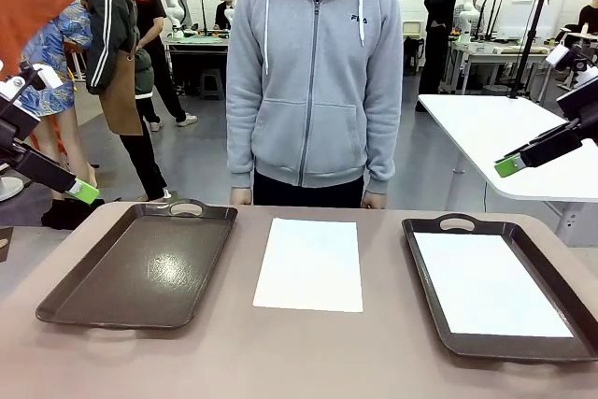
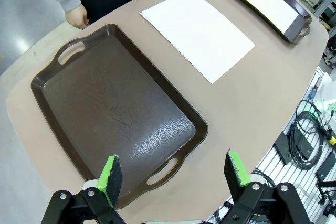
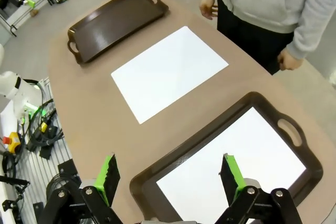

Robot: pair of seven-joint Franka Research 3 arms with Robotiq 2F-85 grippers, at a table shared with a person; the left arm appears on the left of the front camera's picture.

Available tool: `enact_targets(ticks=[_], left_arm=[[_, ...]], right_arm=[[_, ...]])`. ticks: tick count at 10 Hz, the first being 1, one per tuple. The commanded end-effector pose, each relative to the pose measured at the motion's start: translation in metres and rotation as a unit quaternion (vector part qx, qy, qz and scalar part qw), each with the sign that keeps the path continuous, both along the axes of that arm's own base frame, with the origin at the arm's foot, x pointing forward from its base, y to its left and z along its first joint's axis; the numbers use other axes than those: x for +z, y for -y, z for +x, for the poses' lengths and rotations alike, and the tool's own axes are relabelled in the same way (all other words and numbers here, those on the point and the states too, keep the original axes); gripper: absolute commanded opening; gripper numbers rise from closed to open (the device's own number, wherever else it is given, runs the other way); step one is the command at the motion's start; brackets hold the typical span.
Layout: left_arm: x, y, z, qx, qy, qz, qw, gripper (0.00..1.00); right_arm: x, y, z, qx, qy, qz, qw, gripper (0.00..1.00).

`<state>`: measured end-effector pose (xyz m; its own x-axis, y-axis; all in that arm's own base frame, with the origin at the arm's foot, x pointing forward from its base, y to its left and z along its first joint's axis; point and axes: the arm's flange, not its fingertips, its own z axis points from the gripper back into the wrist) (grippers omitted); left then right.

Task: Sort the A4 documents.
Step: Receive the A4 Paper.

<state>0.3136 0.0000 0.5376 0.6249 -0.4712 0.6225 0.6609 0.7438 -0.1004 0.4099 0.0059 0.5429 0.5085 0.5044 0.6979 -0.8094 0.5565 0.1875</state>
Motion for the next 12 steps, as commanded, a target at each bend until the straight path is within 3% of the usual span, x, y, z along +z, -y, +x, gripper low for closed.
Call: enact_targets(ticks=[1, 12], left_arm=[[-0.0009, -0.0010, 0.0003, -0.004, -0.001, -0.007, 1.000, 1.00], [-0.0009, -0.0010, 0.0003, -0.004, -0.001, -0.007, 1.000, 1.00]], right_arm=[[-0.0008, 0.0012, 0.0061, -0.002, 0.013, 0.006, 1.000, 1.00], [0.0003, 0.0023, 0.0006, -0.004, 0.002, -0.001, 1.000, 1.00]])
